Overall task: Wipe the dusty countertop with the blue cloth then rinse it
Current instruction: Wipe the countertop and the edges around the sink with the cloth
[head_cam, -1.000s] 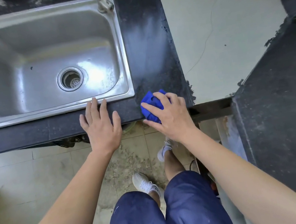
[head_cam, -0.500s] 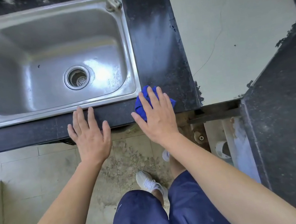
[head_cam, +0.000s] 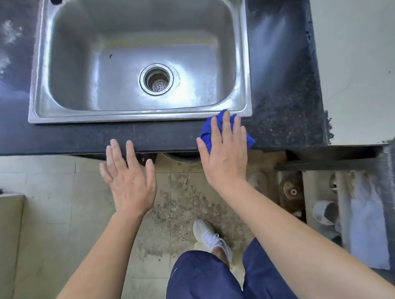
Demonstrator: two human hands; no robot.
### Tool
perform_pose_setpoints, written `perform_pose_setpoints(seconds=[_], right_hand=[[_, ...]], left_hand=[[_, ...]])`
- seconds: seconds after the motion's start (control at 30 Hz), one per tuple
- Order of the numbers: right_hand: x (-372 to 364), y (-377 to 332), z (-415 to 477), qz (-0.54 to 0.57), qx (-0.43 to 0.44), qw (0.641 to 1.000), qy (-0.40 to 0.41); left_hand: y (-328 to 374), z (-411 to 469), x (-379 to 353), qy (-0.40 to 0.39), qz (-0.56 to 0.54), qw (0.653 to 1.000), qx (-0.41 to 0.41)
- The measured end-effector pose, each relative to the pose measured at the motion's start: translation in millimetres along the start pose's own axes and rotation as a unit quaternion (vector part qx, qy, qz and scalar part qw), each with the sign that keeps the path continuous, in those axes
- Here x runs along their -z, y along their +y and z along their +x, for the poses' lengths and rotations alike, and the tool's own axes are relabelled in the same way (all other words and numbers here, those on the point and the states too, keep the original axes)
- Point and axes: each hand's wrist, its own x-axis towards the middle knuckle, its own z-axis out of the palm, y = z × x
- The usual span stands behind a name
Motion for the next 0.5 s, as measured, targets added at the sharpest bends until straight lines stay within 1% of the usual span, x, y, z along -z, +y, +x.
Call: perform_pose_setpoints(seconds=[0.07, 0.13, 0.2, 0.27, 0.3, 0.33, 0.43, 0.5], right_hand=[[-8.8, -39.7, 0.7, -0.008, 0.032, 0.999, -0.015], [-15.4, -61.9, 1.1, -0.018, 0.089, 0.995, -0.033], [-16.5, -60.5, 7.1, -0.021, 0.144, 0.988, -0.045], [-12.3, -40.0, 12.0, -0.040, 0.195, 0.978, -0.061], [-8.8, -25.8, 12.6, -0.043, 0.202, 0.977, -0.059], [-5.0, -9.5, 11.5, -0.040, 0.187, 0.980, -0.048], [10.1, 41.2, -1.6, -0.030, 0.077, 0.996, -0.027], [17.2, 57.6, -10.3, -0.034, 0.018, 0.999, -0.025]], left_hand=[[-19.6, 0.9, 4.5, 0.008, -0.002, 1.000, 0.006], [-37.0, 4.2, 7.8, 0.013, 0.000, 1.000, 0.010], [-50.7, 10.9, 10.7, 0.017, 0.002, 1.000, 0.012], [-59.4, 18.9, 12.2, 0.015, 0.000, 1.000, 0.012], [-62.1, 22.8, 12.2, 0.011, -0.002, 1.000, 0.012], [-63.4, 26.0, 12.0, 0.006, -0.004, 1.000, 0.012], [-62.6, 29.8, 9.2, -0.011, -0.016, 1.000, 0.018], [-64.8, 29.2, 8.1, -0.020, -0.022, 0.999, 0.016]])
